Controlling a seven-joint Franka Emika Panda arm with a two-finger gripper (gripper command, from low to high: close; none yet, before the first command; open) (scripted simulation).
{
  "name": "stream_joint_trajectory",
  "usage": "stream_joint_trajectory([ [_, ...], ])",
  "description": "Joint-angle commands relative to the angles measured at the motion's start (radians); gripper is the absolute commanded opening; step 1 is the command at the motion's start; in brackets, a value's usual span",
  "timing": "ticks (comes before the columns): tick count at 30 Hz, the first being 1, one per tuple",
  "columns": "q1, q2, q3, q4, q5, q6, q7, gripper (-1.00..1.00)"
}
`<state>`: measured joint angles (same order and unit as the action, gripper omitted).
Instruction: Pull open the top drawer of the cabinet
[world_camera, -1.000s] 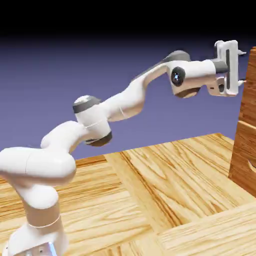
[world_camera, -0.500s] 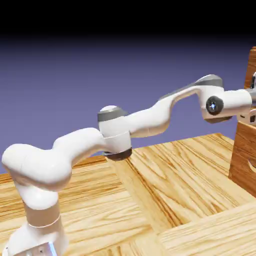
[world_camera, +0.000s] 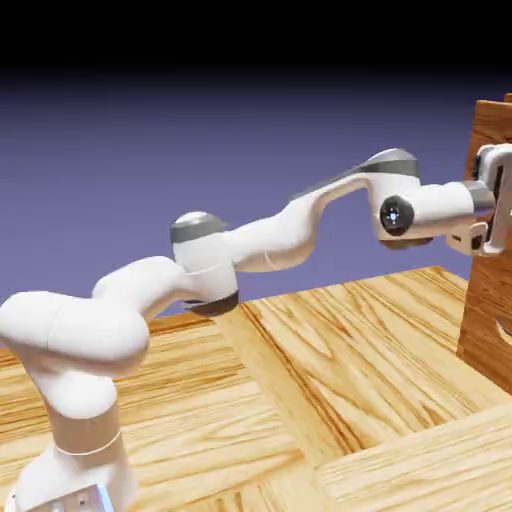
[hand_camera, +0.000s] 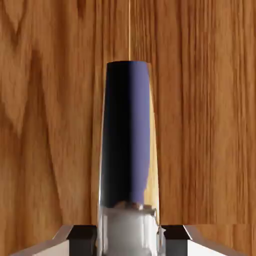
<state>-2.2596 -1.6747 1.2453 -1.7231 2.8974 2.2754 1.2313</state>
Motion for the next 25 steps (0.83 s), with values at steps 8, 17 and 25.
stream_joint_trajectory([
  [8, 0.156, -0.035, -0.003, -0.29, -0.01, -0.132, -0.019, -1.0],
  [17, 0.338, -0.068, -0.017, -0.616, -0.046, -0.277, -0.042, -1.0],
  [25, 0.451, -0.084, -0.041, -0.808, -0.088, -0.358, -0.06, 1.0],
])
